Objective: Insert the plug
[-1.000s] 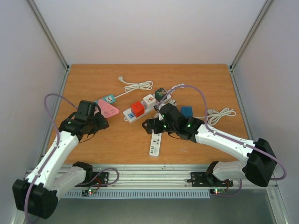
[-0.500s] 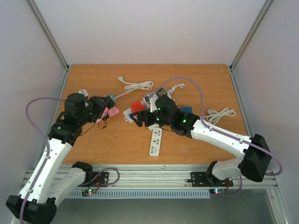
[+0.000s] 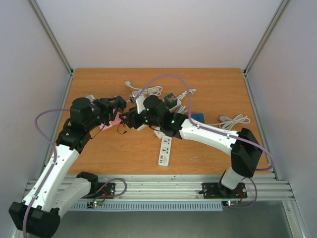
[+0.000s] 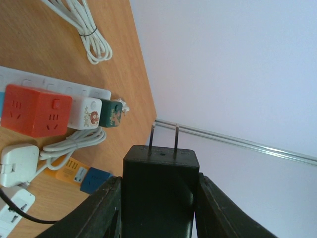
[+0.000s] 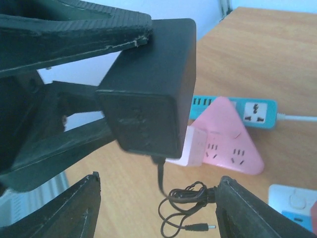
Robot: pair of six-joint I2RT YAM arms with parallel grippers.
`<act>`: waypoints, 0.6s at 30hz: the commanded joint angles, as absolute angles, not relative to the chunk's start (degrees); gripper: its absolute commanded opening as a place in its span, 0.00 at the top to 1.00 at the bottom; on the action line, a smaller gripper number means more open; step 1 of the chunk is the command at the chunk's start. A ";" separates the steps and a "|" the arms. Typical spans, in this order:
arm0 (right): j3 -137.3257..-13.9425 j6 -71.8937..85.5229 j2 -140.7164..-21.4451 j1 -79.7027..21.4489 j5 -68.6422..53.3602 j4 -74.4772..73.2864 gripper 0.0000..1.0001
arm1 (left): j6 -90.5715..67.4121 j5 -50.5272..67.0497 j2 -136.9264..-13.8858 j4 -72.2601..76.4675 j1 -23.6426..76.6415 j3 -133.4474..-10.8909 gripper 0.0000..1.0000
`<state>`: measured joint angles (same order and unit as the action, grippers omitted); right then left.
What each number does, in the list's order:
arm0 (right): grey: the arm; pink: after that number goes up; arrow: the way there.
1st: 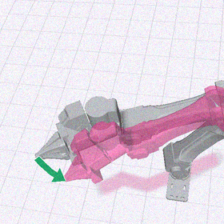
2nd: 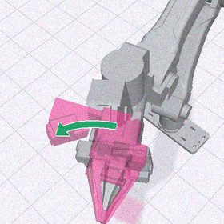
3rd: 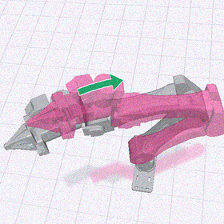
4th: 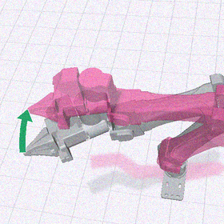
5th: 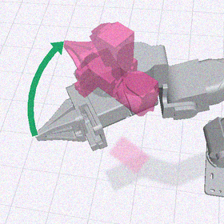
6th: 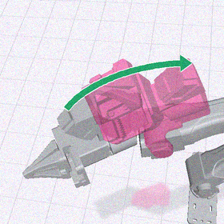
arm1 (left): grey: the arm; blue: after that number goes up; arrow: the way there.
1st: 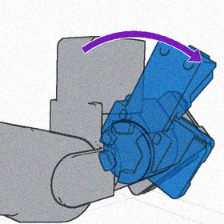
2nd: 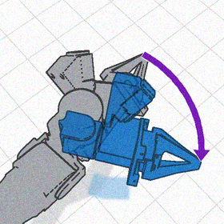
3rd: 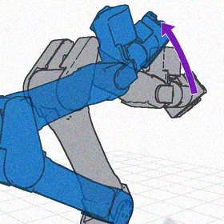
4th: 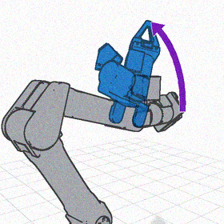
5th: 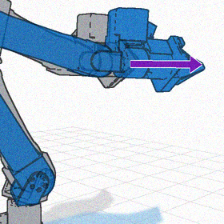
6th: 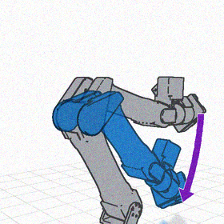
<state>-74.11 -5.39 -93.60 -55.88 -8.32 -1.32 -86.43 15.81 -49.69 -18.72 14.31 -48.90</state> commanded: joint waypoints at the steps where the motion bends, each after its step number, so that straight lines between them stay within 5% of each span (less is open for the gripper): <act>1: -76.83 -10.25 -95.20 -56.05 -4.98 5.45 0.39 | -89.99 18.19 -48.71 -13.49 14.06 -48.35 0.60; 18: -75.79 -13.89 -92.64 -56.05 -4.07 6.61 0.40 | -89.41 17.07 -46.84 -15.75 14.00 -47.74 0.60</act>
<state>-74.85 -12.16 -95.44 -55.88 -3.86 4.25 -89.56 17.15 -47.83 -17.72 14.20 -48.29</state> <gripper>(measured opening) 0.617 0.401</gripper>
